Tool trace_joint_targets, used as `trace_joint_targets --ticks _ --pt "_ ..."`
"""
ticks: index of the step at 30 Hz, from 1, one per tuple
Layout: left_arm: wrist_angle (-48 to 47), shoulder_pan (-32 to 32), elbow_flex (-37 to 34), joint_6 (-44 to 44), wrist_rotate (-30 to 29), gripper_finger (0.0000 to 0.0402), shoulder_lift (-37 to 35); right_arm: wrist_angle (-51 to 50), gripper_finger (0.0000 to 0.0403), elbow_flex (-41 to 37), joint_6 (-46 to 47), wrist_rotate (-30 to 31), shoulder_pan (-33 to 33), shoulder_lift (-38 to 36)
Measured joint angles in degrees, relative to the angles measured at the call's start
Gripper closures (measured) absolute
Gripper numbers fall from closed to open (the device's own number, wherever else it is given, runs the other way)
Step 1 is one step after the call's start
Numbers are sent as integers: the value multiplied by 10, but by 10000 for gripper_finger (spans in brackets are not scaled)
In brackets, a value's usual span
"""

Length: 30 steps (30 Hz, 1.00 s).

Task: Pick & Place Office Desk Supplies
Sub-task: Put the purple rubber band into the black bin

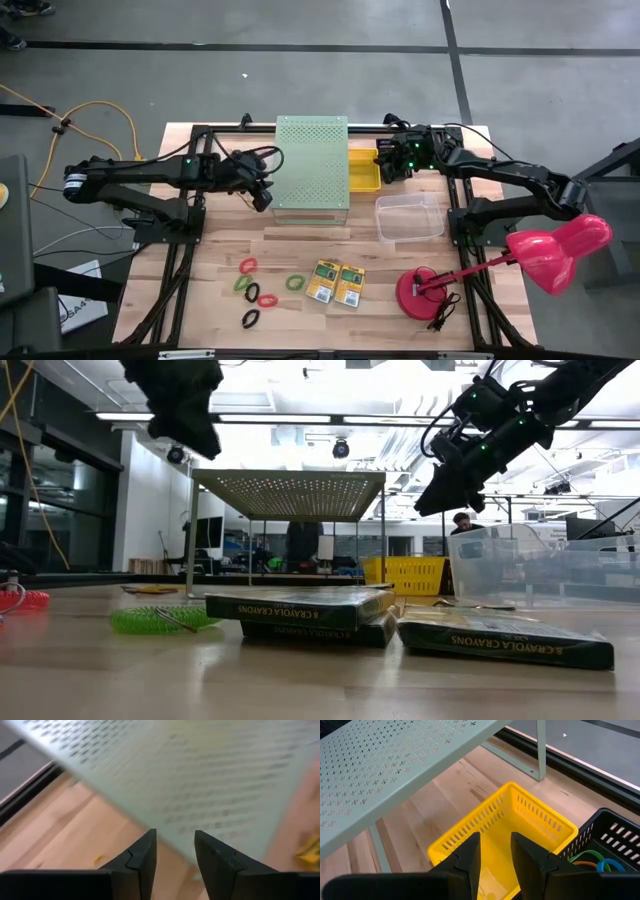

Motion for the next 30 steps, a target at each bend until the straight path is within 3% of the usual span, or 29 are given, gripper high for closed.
trace_joint_targets --ticks 7,13,18,30 --pt "-96 26 0 -51 -24 274 -12 0 308 0 -2 0 0 0" --pt "-191 66 -12 -31 9 274 1 0 308 0 -15 0 0 0" --pt "-189 102 -17 1 46 274 15 0 308 0 -24 0 0 0" --pt "-223 205 -18 -126 58 274 66 0 308 0 -26 0 0 0"
